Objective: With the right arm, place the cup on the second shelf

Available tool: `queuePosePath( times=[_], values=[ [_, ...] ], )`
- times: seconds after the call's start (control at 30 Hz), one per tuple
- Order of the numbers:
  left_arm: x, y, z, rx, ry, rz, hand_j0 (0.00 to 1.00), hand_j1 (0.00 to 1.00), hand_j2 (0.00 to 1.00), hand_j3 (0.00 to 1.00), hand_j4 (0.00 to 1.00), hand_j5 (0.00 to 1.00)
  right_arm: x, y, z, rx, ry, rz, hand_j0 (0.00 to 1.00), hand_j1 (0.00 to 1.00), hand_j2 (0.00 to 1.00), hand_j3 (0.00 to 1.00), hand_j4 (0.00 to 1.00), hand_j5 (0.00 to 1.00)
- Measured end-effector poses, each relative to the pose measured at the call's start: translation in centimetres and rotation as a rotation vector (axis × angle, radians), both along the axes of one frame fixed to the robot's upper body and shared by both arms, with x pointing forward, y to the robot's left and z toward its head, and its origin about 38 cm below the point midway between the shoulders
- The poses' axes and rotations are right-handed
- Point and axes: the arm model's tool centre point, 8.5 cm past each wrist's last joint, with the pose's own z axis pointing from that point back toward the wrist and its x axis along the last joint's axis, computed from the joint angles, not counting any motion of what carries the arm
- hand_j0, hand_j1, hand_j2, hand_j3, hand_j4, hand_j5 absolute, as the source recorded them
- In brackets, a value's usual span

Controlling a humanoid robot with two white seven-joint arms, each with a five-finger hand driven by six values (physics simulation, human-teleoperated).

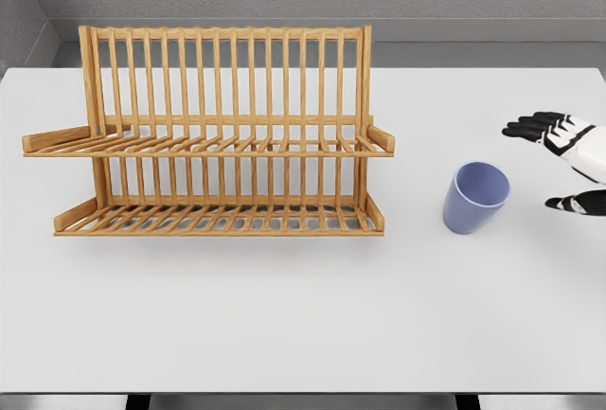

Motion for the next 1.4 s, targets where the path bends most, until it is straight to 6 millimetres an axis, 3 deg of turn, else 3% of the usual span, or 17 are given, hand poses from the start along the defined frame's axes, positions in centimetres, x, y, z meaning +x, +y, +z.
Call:
queuePosePath(
  times=[0.23, 0.4, 0.6, 0.7, 0.83, 0.93, 1.07, 1.33, 1.4],
  values=[
    [-0.1, 0.0, 0.0, 0.0, 0.002, 0.0, 1.0, 1.0, 1.0, 1.0, 1.0, 1.0, 0.1, -0.4, 0.5, -0.039, 0.011, 0.005, 1.0, 1.0, 1.0, 1.0, 1.0, 1.0],
    [-0.1, 0.0, 0.0, 0.0, 0.001, 0.0, 1.0, 1.0, 1.0, 1.0, 1.0, 1.0, 1.0, 0.1, 1.3, -0.252, 0.148, 0.082, 1.0, 1.0, 1.0, 1.0, 1.0, 1.0],
    [-0.1, 0.0, 0.0, 0.0, 0.002, 0.0, 1.0, 1.0, 1.0, 1.0, 1.0, 1.0, 2.6, 0.7, 4.5, -0.326, 0.112, 0.105, 1.0, 1.0, 1.0, 1.0, 1.0, 1.0],
    [-0.1, 0.0, 0.0, 0.0, 0.001, 0.0, 1.0, 1.0, 1.0, 1.0, 1.0, 1.0, 4.2, 2.2, 7.2, -0.348, 0.033, 0.135, 1.0, 1.0, 1.0, 1.0, 1.0, 1.0],
    [-0.1, 0.0, 0.0, 0.0, 0.002, 0.0, 1.0, 1.0, 1.0, 1.0, 1.0, 1.0, 4.4, 4.4, 2.8, -0.345, 0.142, 0.207, 1.0, 1.0, 1.0, 1.0, 1.0, 1.0],
    [-0.1, 0.0, 0.0, 0.0, 0.002, 0.0, 1.0, 1.0, 1.0, 1.0, 1.0, 1.0, 4.3, 5.0, 1.0, -0.373, 0.203, 0.236, 1.0, 1.0, 1.0, 1.0, 1.0, 1.0],
    [-0.1, 0.0, 0.0, 0.0, 0.002, 0.0, 1.0, 1.0, 1.0, 1.0, 1.0, 1.0, 4.5, 5.4, 0.5, -0.387, 0.224, 0.249, 1.0, 1.0, 1.0, 1.0, 1.0, 1.0],
    [-0.1, 0.0, 0.0, 0.0, 0.002, 0.0, 1.0, 1.0, 1.0, 1.0, 1.0, 1.0, 6.0, 5.9, 1.5, -0.383, 0.197, 0.245, 1.0, 1.0, 1.0, 1.0, 1.0, 1.0],
    [-0.1, 0.0, 0.0, 0.0, 0.002, 0.0, 1.0, 1.0, 1.0, 1.0, 1.0, 1.0, 6.2, 6.2, 0.6, -0.386, 0.218, 0.25, 1.0, 1.0, 1.0, 1.0, 1.0, 1.0]
  ],
)
